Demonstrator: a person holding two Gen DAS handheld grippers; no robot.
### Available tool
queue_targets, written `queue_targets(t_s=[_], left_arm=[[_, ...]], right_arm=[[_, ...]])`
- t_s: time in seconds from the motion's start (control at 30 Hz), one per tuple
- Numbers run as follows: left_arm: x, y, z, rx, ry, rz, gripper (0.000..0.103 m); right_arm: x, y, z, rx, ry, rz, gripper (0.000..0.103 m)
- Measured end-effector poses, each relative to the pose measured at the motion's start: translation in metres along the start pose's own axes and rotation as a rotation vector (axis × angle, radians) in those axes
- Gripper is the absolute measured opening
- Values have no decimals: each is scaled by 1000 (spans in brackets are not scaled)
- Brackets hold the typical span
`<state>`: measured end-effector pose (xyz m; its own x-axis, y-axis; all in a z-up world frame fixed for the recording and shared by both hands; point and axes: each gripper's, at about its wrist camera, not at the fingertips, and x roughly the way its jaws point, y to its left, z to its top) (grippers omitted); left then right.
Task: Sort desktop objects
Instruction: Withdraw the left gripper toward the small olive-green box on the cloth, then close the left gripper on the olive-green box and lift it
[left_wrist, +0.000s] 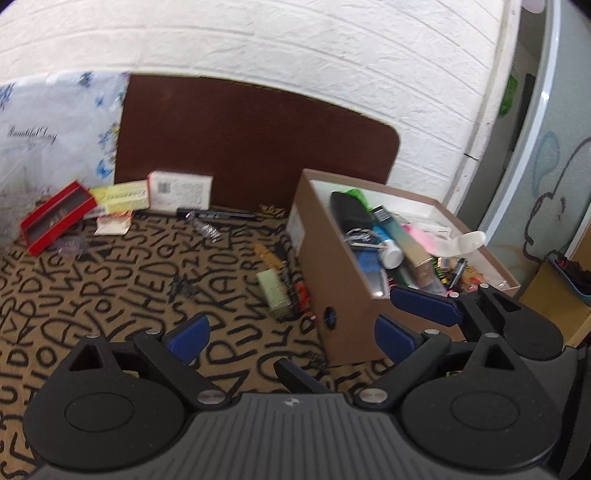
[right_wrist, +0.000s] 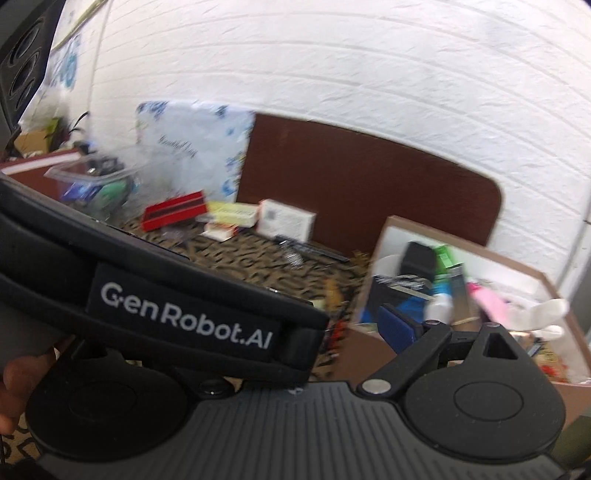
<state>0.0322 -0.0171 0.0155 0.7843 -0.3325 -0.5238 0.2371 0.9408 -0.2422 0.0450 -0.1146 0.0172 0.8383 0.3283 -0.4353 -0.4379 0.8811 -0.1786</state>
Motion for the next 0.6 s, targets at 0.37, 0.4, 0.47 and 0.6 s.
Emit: queue_targets(t_s=[0.37,0.4,0.47,0.6], left_arm=[[20,58,2,-71,-1,9,97],[23,60,5,-66,2,-2,97],[33,63,10,-47,12,-26,97],[55,70,18,-70,38,-78,95]], right_arm=[[58,42,-14,-89,57,-35,92],[65,45,-14,-104,61,-57,91],[77,51,-15,-138,63,-96,89],[101,56,-12,-172,70,-162,71]])
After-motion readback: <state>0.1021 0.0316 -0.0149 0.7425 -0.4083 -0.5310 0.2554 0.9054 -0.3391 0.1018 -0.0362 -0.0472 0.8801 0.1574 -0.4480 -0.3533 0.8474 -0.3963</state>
